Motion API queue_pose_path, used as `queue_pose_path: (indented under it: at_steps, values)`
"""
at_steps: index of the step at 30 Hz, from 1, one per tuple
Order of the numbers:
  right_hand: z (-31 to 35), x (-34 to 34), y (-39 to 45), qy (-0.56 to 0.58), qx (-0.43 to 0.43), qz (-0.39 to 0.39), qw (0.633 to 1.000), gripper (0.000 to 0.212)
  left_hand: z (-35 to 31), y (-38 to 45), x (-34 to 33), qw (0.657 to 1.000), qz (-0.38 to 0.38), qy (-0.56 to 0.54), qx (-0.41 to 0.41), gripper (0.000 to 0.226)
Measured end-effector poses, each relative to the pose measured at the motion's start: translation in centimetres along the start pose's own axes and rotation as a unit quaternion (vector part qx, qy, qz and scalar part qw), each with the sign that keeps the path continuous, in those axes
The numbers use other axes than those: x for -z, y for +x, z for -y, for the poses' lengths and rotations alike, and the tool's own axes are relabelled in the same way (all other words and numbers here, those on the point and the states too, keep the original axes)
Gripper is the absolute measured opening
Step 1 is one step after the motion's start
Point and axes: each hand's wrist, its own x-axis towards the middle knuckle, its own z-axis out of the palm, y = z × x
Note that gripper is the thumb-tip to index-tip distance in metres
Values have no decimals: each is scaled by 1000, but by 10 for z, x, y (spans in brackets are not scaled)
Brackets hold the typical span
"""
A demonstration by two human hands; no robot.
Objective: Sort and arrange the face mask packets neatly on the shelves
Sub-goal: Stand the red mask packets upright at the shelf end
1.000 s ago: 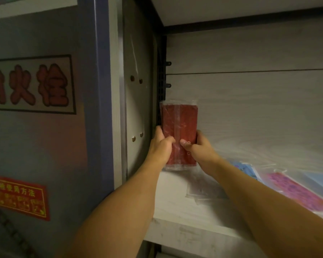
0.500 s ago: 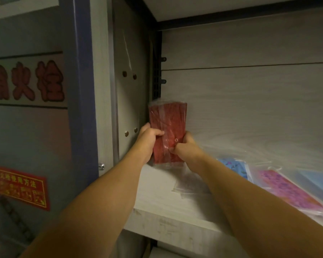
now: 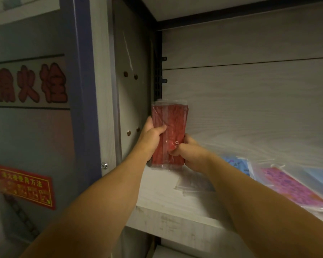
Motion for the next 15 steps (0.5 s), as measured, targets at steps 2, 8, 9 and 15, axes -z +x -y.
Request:
queue_pose_path:
  at_steps: [2,8,9,15]
  values:
    - [0,1,0,-4,17,-17,1000,58,0,1,-1,1000,6,11,-14,34]
    - [7,5,1,5,21,-15,1000,58,-2,3,0,999,3,-10,-36,33]
    - [6,4,2,2,13,-7,1000,62,-2,3,1,999,2,-18,-33,34]
    - [-3,1,5,-9,19,-30,999,48,-2,2,0,1000,15,-14,-6,32]
